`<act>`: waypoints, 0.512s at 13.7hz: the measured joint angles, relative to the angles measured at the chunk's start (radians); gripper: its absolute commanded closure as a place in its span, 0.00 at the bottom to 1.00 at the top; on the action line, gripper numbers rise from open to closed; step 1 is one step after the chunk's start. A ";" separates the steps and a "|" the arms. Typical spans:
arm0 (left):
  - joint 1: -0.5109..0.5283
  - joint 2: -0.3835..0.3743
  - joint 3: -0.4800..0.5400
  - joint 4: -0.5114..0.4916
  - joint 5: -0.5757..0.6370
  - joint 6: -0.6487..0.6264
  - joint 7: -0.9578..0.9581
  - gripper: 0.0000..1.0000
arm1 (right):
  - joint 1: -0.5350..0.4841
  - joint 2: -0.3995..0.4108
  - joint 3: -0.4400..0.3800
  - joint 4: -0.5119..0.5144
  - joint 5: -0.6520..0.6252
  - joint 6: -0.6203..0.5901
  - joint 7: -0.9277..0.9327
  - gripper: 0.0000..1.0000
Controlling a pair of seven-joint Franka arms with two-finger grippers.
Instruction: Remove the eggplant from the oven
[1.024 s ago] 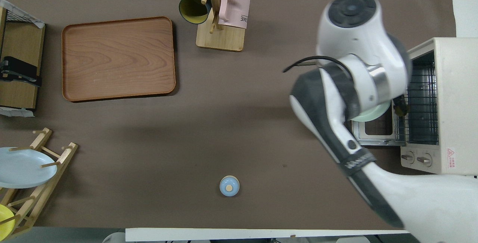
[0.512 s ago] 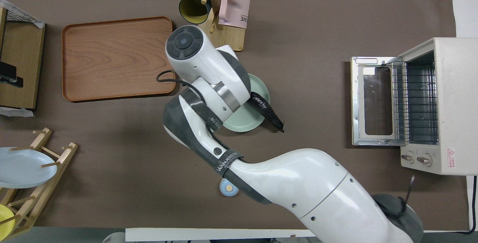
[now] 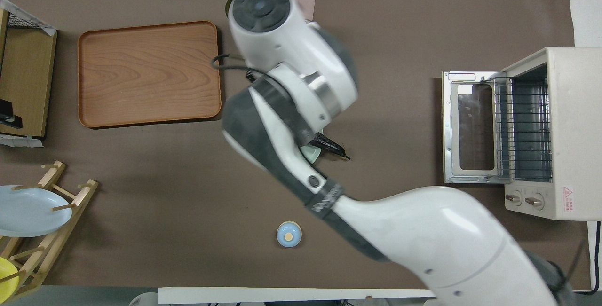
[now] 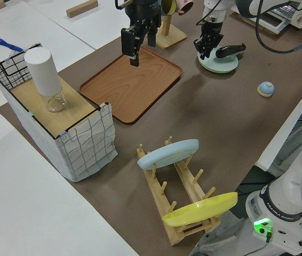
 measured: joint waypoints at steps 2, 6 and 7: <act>-0.141 -0.071 -0.009 -0.162 -0.002 0.126 -0.263 0.00 | -0.207 -0.143 0.002 -0.245 0.008 0.063 -0.249 0.92; -0.532 -0.067 -0.026 -0.276 -0.006 0.360 -0.876 0.00 | -0.367 -0.257 0.004 -0.752 -0.012 0.449 -0.405 0.98; -0.616 -0.028 -0.027 -0.277 -0.007 0.445 -1.030 0.00 | -0.364 -0.271 0.006 -0.839 -0.035 0.497 -0.404 0.98</act>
